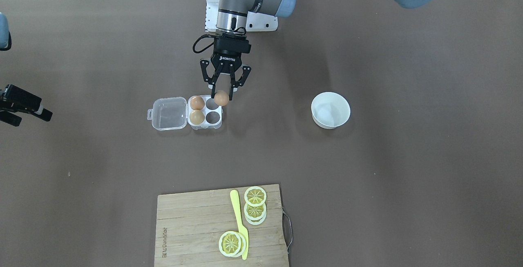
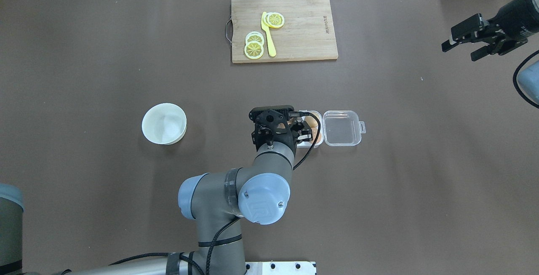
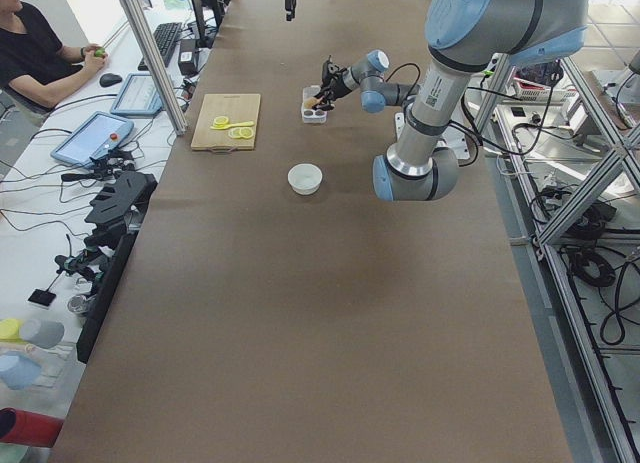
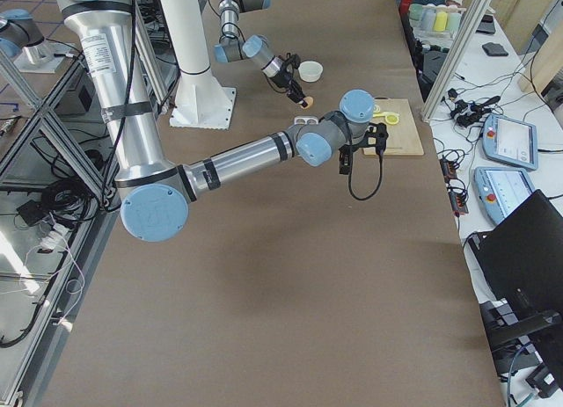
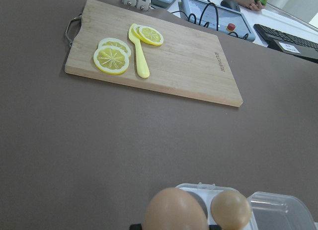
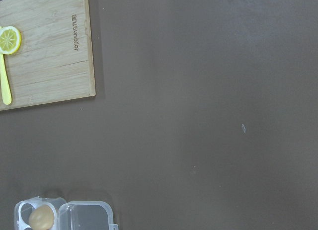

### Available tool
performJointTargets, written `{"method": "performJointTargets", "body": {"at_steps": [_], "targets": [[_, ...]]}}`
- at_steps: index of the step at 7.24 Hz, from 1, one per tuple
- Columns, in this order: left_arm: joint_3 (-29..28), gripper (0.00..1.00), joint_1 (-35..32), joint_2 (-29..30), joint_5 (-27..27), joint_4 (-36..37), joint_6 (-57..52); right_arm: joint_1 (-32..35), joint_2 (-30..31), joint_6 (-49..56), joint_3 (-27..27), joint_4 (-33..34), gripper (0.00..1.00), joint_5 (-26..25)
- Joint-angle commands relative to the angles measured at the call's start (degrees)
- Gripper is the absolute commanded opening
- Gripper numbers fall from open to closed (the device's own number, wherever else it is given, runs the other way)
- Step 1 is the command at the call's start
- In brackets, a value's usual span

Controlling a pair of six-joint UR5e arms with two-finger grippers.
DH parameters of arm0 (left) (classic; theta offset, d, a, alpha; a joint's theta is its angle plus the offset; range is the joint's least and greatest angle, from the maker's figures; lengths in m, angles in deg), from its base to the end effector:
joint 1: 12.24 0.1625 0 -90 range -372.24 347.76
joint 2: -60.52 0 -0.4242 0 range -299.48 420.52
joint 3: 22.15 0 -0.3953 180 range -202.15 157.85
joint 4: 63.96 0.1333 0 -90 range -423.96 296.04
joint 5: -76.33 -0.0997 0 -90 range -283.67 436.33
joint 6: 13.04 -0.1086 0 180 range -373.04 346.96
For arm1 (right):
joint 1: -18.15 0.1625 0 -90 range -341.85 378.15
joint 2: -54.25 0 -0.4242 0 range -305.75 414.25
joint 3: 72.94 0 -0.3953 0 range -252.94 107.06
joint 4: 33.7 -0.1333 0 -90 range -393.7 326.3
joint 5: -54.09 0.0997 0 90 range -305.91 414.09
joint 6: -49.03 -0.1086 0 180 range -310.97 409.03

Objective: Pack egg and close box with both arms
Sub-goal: 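Lower the egg into the empty slot with the left gripper while the right arm approaches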

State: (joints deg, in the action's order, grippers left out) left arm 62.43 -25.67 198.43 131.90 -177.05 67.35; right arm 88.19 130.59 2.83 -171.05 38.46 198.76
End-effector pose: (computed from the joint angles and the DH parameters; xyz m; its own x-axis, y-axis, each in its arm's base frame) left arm 0.6639 -0.3587 0.1261 0.5120 0.0193 -0.8587 0.6155 0.6891 0.3825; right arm -0.1574 -0.5643 0.4129 0.4431 0.0476 0.8952 -0.0821 0.9965 -0.0124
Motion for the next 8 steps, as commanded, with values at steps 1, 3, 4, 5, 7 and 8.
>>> {"method": "performJointTargets", "body": {"at_steps": [1, 3, 4, 5, 7, 8], "targets": [[-4.5, 0.0, -0.7, 1.9, -2.3, -3.0, 0.0, -0.5, -0.5, -0.8, 0.2, 0.0, 1.0, 0.0], [-7.4, 0.0, -0.6, 2.5, -2.7, -5.2, 0.0, -0.6, -0.5, -0.9, 0.0, 0.0, 1.0, 0.0], [-9.0, 0.0, -0.5, 3.7, -2.7, -5.2, 0.3, -0.6, -0.5, -0.9, 0.0, 0.1, 1.0, 0.0], [-10.3, 0.0, -0.5, 4.5, -2.7, -5.2, 0.3, -0.7, -0.5, -0.9, -0.1, 0.1, 1.0, 0.0], [-10.4, 0.0, -0.5, 4.4, -2.7, -5.2, 0.4, -0.7, -1.0, -1.7, 0.0, 0.1, 1.0, 0.2], [-10.4, 0.0, -0.4, 4.4, -2.7, -5.2, 0.4, -0.7, -1.0, -1.7, 0.0, 0.1, 1.0, 0.2]]}}
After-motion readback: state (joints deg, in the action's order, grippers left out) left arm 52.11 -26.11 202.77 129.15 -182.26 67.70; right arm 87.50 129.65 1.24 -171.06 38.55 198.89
